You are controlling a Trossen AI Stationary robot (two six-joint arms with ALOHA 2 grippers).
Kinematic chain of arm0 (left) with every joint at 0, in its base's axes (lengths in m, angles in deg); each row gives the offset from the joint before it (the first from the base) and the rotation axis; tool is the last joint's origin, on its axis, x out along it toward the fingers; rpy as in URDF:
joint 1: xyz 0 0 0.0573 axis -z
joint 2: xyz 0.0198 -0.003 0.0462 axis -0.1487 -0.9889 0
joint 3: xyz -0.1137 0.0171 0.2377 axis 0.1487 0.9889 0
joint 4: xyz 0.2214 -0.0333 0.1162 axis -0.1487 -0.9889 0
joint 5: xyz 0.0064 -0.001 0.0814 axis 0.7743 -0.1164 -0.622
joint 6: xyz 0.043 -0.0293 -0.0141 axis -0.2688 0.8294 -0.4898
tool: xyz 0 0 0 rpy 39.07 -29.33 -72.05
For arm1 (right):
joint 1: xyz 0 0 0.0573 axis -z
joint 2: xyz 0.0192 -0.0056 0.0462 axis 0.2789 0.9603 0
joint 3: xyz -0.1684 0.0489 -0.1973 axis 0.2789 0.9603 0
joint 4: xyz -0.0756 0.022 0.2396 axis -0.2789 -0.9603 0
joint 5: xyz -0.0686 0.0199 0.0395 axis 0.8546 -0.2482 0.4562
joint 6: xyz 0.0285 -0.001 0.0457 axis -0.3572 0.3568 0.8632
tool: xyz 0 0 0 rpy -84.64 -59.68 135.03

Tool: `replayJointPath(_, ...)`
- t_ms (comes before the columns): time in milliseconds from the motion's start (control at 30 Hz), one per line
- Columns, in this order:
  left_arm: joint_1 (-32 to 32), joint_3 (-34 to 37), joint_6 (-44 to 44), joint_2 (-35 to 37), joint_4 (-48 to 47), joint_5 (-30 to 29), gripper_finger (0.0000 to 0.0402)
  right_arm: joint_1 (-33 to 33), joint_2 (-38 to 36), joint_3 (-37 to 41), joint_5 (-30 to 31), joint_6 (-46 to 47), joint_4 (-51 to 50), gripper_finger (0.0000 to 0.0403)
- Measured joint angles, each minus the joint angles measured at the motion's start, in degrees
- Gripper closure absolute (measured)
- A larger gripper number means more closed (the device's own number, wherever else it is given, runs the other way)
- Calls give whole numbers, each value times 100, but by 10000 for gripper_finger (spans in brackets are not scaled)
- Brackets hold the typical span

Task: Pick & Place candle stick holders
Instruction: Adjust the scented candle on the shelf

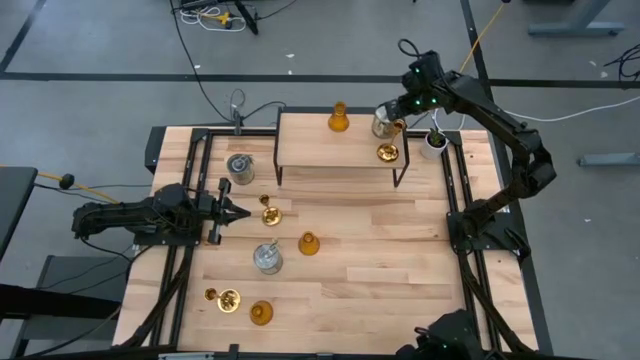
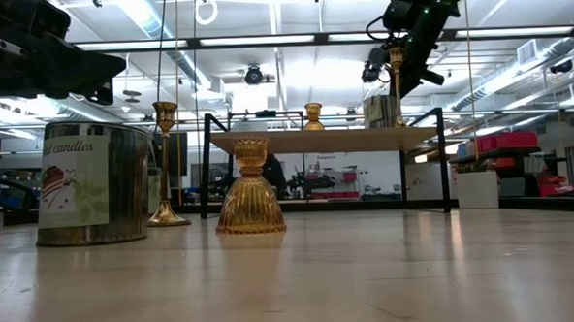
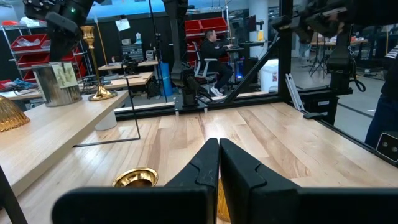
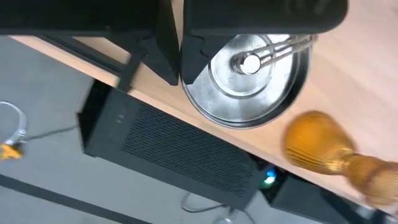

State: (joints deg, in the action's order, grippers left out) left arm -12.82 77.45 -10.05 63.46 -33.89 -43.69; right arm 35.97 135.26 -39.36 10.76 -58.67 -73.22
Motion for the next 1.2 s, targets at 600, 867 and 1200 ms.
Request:
replayJointPath(600,2,-2,0,0,0,0,383,0,-2,0,-167,-329,298,357)
replayJointPath(867,0,-2,0,0,-1,-2,383,2,-8,0,-228,-386,376,297)
replayJointPath(1200,1,0,0,0,0,-1,383,266,-173,-2,691,-34,171,298)
